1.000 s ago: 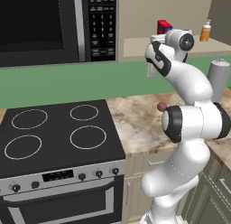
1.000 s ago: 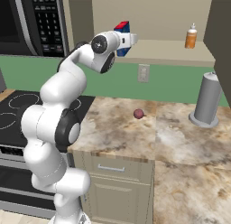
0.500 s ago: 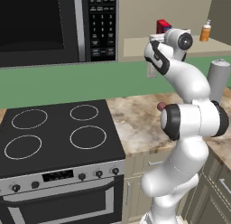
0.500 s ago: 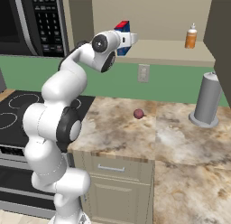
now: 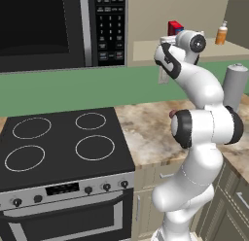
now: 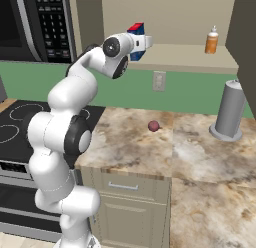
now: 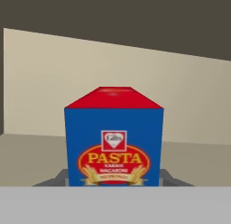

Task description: Pick the bar and boxed food from the counter and place them in the cabinets closest to them.

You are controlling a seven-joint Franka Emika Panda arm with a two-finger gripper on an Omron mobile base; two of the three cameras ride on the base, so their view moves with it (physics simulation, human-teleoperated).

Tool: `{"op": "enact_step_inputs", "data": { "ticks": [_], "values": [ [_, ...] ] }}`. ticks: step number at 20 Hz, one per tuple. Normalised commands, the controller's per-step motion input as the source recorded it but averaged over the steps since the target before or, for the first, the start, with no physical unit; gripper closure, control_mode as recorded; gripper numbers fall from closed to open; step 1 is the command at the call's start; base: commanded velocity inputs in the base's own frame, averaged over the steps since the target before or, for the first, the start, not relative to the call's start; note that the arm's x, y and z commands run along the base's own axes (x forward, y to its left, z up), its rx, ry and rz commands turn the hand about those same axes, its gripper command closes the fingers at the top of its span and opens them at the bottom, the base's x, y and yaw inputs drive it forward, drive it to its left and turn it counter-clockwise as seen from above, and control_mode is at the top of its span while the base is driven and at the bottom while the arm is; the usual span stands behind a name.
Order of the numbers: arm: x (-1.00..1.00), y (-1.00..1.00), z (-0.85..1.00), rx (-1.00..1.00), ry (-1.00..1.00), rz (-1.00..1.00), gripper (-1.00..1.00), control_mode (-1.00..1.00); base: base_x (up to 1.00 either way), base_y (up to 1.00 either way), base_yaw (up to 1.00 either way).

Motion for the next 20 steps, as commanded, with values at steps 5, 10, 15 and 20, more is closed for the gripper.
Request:
{"op": "enact_step_inputs", "data": {
  "ticks": [5, 10, 15, 20],
  "values": [
    [0.05, 0.0, 0.0, 0.0, 0.0, 0.0, 1.0, -1.0, 0.0, 0.0, 0.0],
    [0.17, -0.02, -0.03, 0.0, 0.0, 0.0, 1.0, -1.0, 0.0, 0.0, 0.0],
    [0.07, 0.0, -0.01, 0.0, 0.0, 0.0, 1.0, -1.0, 0.0, 0.0, 0.0],
    [0.0, 0.0, 0.0, 0.0, 0.0, 0.0, -1.0, -1.0, 0.0, 0.0, 0.0]
  ]
}}
